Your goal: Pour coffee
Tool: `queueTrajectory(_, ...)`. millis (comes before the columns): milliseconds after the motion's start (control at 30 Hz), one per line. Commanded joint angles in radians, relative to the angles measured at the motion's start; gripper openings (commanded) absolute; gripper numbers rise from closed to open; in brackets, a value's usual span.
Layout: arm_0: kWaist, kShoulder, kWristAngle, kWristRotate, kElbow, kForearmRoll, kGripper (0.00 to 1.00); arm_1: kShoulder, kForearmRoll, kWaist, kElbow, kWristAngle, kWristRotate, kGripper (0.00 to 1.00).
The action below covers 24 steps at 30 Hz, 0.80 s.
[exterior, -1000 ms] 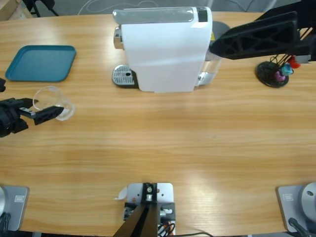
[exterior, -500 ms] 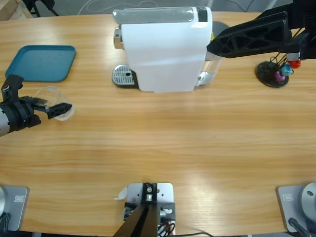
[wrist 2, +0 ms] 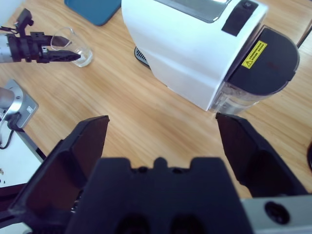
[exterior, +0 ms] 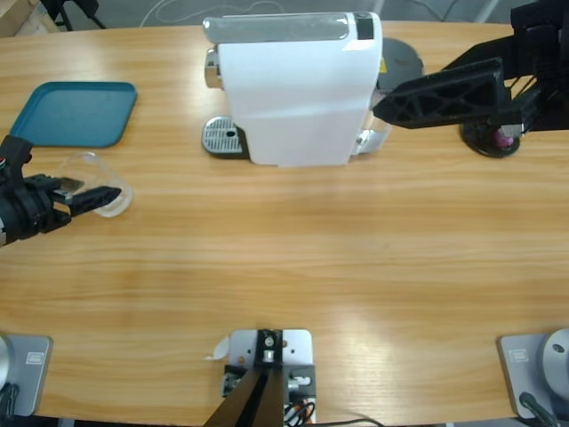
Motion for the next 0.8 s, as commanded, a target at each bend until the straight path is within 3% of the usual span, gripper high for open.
queueTrajectory(33,0.007,-0.010,-0.160,0.231,-0.042,-0.003,0.232,-0.001,-0.024,-0.015,0.047,0.008,0.016,1.000)
queueTrajectory(300,0.119,0.112,-0.430,0.425,-0.284,0.124,0.237,0.009,-0.080,-0.015,0.069,0.011,0.016,1.000)
queueTrajectory(500,0.213,0.287,-0.490,0.583,-0.440,0.170,0.237,-0.017,-0.078,-0.024,0.068,-0.034,0.008,1.000)
queueTrajectory(800,0.202,0.462,-0.544,0.586,-0.518,0.122,0.227,-0.087,-0.066,-0.090,0.060,-0.031,-0.022,1.000)
